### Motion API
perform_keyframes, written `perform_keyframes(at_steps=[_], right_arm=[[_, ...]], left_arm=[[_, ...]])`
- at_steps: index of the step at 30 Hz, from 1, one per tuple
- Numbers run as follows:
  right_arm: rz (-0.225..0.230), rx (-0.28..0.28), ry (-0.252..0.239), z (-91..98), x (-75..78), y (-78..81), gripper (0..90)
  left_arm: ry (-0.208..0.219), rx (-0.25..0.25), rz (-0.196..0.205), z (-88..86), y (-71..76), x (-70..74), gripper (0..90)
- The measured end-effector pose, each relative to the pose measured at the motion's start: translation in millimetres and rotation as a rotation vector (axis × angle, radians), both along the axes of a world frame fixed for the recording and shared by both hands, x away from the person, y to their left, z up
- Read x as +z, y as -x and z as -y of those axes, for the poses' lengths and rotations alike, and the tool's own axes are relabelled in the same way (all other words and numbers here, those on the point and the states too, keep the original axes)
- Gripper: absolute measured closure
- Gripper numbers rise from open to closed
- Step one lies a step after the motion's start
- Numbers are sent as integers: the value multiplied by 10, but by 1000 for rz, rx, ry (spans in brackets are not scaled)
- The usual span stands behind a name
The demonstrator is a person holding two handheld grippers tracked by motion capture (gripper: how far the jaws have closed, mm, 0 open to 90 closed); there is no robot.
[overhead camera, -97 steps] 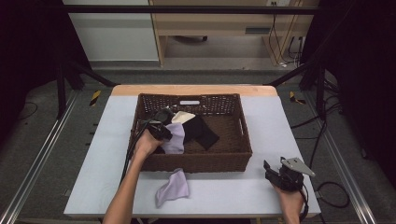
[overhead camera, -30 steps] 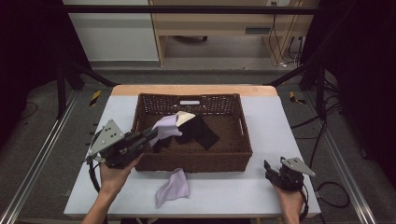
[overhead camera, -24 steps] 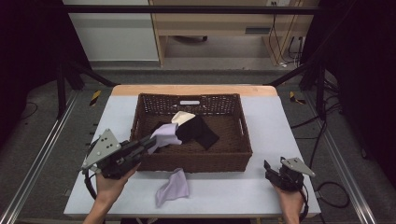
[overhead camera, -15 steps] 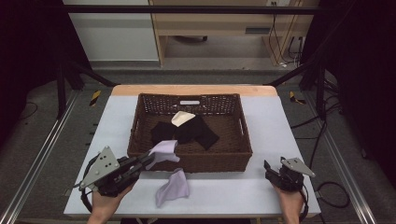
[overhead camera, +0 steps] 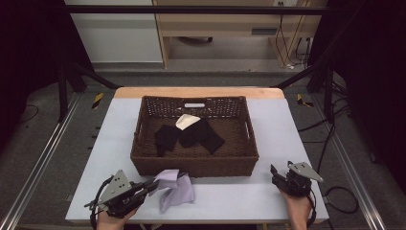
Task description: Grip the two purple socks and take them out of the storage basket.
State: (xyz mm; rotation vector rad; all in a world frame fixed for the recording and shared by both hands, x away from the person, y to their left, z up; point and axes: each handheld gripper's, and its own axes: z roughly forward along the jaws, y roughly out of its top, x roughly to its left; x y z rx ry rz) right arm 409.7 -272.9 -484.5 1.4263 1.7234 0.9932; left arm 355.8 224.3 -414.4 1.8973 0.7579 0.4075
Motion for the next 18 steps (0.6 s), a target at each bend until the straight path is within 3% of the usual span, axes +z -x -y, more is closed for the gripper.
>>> perform_keyframes(at_steps=[2,13,15,18], right_arm=[[0,1,1,-2,0,-1,340],[-2,-2,1,-1,0,-2,328],[1,-1,2,-2,0,1,325],[-1,-1,0,-1,0,1,316]], left_arm=[[-25,7,-38,2,-41,-105,858],[-96,10,-146,46,-237,-418,851],[-104,14,-155,35,-254,-453,841],[-106,44,-144,11,-256,-452,738]])
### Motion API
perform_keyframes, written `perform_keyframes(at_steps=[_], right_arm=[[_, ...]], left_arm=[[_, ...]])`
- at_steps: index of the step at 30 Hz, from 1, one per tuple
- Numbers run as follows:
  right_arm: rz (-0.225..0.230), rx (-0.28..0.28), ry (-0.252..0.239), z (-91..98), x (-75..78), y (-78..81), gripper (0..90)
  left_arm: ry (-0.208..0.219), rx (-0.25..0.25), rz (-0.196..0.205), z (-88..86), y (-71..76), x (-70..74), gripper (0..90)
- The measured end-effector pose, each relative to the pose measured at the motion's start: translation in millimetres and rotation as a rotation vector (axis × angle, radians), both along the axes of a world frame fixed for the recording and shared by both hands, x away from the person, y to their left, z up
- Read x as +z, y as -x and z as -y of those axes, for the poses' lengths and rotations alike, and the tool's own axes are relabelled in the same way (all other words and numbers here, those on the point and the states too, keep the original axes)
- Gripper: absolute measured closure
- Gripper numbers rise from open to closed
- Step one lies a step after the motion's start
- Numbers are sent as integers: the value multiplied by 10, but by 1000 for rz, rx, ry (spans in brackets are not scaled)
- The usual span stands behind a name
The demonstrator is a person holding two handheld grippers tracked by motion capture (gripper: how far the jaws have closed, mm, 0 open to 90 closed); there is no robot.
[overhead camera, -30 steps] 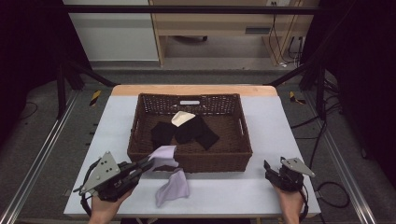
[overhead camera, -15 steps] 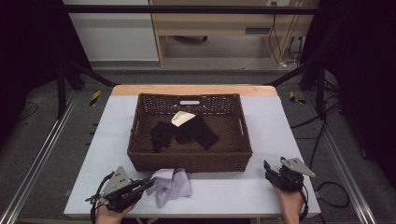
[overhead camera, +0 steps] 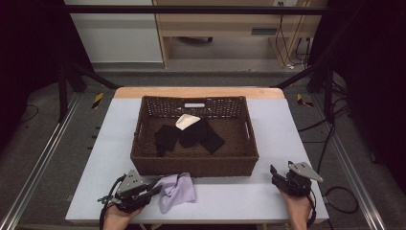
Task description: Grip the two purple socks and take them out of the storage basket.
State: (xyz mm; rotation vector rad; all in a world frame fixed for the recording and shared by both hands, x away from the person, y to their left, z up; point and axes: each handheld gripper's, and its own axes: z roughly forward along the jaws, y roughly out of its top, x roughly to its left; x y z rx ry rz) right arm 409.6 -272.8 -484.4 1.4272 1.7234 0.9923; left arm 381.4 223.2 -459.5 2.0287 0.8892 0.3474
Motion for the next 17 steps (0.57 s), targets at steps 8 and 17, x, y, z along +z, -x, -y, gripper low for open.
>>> perform_keyframes(at_steps=[8,17], right_arm=[[-1,-4,-7,3,0,-1,307],[0,-6,-8,8,0,-2,304]], left_arm=[[25,85,91,-136,63,115,501],[50,188,119,-361,78,157,466]])
